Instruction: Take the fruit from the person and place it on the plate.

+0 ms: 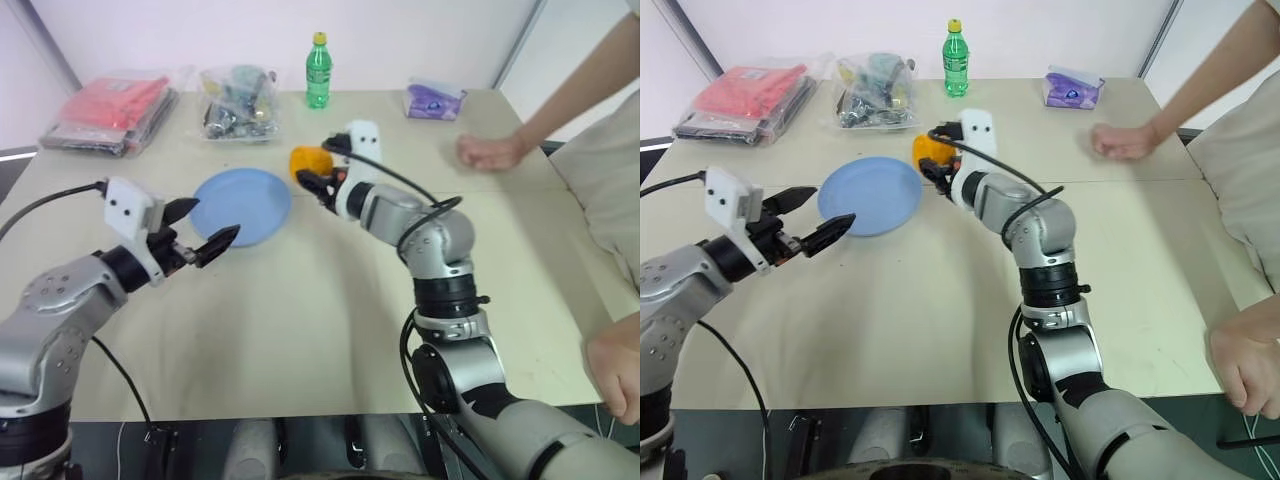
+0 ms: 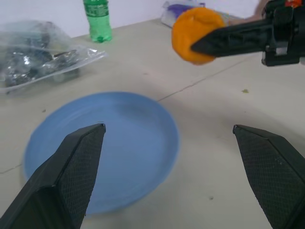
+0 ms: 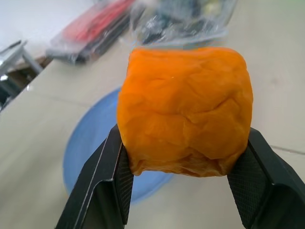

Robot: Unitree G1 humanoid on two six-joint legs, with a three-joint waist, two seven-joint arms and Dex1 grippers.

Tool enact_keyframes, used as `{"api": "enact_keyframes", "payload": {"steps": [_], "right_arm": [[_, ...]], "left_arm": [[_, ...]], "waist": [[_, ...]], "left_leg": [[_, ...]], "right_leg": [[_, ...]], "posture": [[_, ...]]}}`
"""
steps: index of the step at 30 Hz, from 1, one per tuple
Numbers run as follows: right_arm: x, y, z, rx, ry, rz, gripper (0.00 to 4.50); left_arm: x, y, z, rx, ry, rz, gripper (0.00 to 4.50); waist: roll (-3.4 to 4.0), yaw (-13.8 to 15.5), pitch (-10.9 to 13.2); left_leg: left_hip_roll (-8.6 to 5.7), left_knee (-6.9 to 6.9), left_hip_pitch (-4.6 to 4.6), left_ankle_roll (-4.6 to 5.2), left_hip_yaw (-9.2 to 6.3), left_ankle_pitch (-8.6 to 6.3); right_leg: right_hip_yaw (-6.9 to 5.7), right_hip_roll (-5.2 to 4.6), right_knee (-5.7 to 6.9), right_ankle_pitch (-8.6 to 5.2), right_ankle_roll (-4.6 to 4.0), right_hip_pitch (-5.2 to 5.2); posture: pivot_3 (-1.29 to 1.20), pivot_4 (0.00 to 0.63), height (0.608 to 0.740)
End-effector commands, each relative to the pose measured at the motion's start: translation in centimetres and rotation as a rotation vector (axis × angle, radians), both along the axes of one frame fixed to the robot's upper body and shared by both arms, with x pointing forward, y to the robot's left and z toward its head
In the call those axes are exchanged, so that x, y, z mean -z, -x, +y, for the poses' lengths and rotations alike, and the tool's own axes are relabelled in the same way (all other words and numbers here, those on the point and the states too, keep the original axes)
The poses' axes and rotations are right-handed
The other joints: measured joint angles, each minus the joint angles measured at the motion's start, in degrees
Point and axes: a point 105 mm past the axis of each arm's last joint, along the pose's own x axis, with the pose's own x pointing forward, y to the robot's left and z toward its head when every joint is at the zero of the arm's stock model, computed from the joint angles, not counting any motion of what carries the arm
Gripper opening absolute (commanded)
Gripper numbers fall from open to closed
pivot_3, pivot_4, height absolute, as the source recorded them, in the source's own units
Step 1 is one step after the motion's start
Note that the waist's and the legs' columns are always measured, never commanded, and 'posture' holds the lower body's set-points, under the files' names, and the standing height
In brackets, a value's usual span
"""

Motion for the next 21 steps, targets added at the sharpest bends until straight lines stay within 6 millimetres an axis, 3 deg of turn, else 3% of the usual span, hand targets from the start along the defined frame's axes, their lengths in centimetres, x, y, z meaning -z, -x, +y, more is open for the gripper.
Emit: {"api": "enact_keyframes", "payload": {"steps": [1,9,16,20,21], "right_arm": [[-0.5,0.1,2.7,-0.076,-0.018,-0.066,2.08],[3.0,0.0,7.0,-0.177,0.046,-0.067,2.08],[5.4,-0.6,7.8,-0.191,0.134,-0.112,2.08],[5.4,-0.7,8.0,-0.200,0.132,-0.123,2.08],[5.3,-0.7,8.0,-0.201,0.127,-0.125,2.58]], "left_arm": [[-1.4,1.1,0.7,-0.039,-0.022,-0.054,4.50],[-1.7,2.3,1.1,-0.104,-0.021,-0.073,4.50],[-1.9,2.5,1.0,-0.120,-0.022,-0.083,4.50],[-2.0,2.3,1.0,-0.119,-0.021,-0.084,4.50],[-2.0,2.3,0.9,-0.118,-0.020,-0.084,4.50]], "waist": [[-0.01,-0.4,0.0],[-0.02,-0.8,0.0],[-0.02,-0.9,0.0],[-0.02,-1.0,0.0],[-0.02,-1.0,0.0]], "left_leg": [[0.00,-0.05,0.02,0.00,-0.01,0.00],[-0.02,-0.11,0.01,-0.02,-0.04,0.01],[-0.02,-0.18,0.02,-0.04,-0.03,0.02],[-0.02,-0.20,0.03,-0.06,-0.04,0.03],[-0.02,-0.20,0.03,-0.07,-0.04,0.03]], "right_leg": [[0.00,0.01,-0.03,0.00,0.00,0.00],[-0.02,-0.05,-0.11,0.00,0.00,0.01],[-0.02,-0.05,-0.15,0.00,0.00,0.01],[-0.02,-0.05,-0.15,0.00,-0.01,0.01],[-0.02,-0.05,-0.15,0.00,-0.01,0.01]], "posture": [[0.00,0.150,0.731],[0.00,0.150,0.731],[0.00,0.150,0.731],[0.00,0.150,0.731],[0.00,0.150,0.731]]}}
